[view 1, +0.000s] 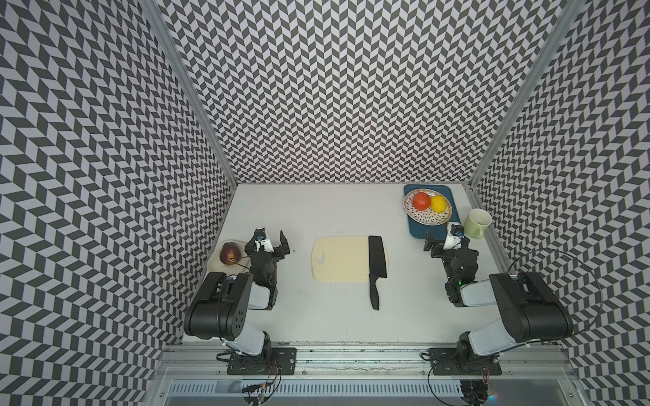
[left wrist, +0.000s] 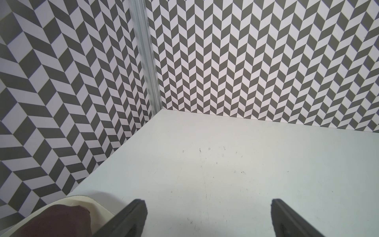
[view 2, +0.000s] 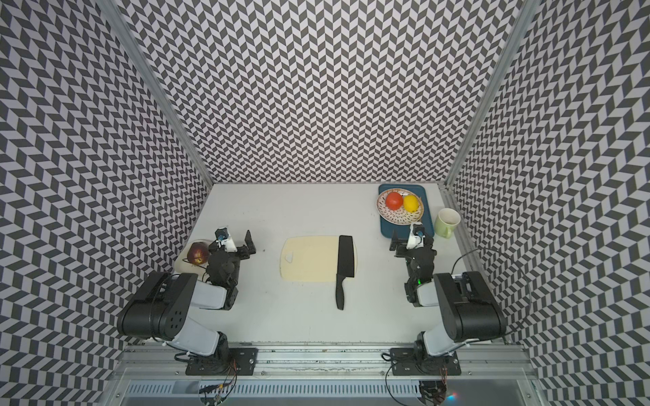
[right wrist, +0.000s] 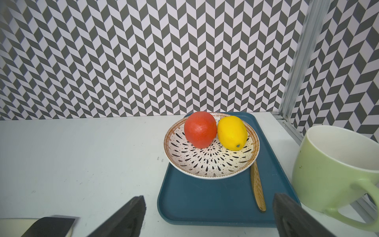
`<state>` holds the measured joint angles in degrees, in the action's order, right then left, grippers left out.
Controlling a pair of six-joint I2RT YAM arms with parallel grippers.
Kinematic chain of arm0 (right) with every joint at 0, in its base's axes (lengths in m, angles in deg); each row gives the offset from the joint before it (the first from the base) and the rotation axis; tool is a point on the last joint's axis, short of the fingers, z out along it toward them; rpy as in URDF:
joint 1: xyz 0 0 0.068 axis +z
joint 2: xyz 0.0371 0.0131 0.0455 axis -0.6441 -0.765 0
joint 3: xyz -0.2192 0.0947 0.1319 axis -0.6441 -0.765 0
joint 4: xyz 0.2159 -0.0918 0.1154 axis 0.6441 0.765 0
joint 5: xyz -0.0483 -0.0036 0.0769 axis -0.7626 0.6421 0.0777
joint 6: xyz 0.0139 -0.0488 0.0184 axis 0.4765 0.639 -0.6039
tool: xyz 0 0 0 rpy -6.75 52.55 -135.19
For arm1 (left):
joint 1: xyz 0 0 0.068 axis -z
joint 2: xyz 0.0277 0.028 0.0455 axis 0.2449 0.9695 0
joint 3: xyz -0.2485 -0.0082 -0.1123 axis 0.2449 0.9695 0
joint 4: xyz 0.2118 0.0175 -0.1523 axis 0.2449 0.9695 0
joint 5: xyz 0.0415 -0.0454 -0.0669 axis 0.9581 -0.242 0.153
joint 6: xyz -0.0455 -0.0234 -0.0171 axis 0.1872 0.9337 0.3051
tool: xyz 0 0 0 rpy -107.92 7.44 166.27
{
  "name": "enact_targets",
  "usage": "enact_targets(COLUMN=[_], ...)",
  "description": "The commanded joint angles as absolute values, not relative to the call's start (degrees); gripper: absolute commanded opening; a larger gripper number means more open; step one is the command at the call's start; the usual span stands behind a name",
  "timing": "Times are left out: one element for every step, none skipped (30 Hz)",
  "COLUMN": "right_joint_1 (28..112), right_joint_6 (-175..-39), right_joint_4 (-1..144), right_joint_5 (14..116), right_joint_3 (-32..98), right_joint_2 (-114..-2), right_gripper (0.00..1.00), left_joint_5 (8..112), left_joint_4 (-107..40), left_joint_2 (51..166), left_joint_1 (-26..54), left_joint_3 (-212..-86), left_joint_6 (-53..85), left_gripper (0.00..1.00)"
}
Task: Align the knife with the edge of the cutting board
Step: Reset both arms
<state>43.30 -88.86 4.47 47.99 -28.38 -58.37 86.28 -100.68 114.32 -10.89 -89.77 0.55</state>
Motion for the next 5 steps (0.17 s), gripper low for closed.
enact_targets(right_joint_1=[43.44,43.51,43.49,43.47,43.46], right_joint_6=[-88.58,-88.53,-88.62,-88.65,-88.59], right_joint_4=[3.09,3.09,3.09,3.09,3.09], right_joint_5=[47.26,47.22,47.26,47.31,47.23], right_joint_3=[-27.7,-27.67,-27.66,-27.71,-27.69], right_joint_2=[-57.64,-57.64,-57.64,-57.64,-57.64], right_gripper=[1.0,1.0,1.0,1.0,1.0], left_joint_5=[85.68,85.46,85.23,85.2,85.2], left_joint_4=[-102.28,-102.17,-102.09,-102.09,-102.15], left_joint_2=[113.83,113.88,113.83,113.79,113.78], left_joint_1=[-11.28,-11.4,-11.51,-11.54,-11.54], left_joint_3=[-90.27,-90.35,-90.32,-90.32,-90.27], left_joint_6=[-0.25,-0.22,-0.14,-0.18,-0.07], left_gripper=[1.0,1.0,1.0,1.0,1.0])
